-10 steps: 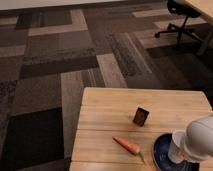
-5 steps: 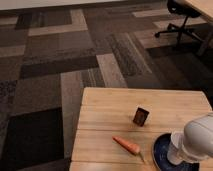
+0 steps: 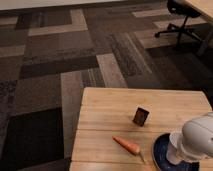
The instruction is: Place the ceramic cup in the ceramic bowl
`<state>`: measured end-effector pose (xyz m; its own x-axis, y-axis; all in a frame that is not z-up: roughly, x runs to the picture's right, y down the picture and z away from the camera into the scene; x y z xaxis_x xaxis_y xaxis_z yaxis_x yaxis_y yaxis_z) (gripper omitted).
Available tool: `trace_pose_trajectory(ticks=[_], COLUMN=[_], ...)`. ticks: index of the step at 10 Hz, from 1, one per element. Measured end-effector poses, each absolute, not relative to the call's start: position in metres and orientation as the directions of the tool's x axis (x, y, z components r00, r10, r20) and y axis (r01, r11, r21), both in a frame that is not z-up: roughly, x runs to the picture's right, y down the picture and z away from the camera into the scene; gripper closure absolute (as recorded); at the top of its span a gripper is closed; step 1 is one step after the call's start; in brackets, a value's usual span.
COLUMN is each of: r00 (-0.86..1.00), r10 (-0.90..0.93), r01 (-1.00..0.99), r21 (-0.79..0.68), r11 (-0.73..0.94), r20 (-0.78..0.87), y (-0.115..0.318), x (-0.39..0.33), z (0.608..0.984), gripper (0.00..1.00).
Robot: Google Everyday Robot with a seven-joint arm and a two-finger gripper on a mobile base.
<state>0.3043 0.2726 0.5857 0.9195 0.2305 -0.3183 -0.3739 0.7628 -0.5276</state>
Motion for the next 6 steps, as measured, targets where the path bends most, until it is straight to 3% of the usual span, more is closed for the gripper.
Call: trace_pose_trajectory(ticks=[4,6], r00=[0.934,0.942], r10=[0.196,0.176], r01=[-0.332,-0.307], r21=[-0.528,-0.525], r11=[0.782,0.793], r20=[-0.297,-0.284], y=[0.275,0.273], x=[0.296,0.291], z=[0.594,0.592], gripper=[0.99,0.64])
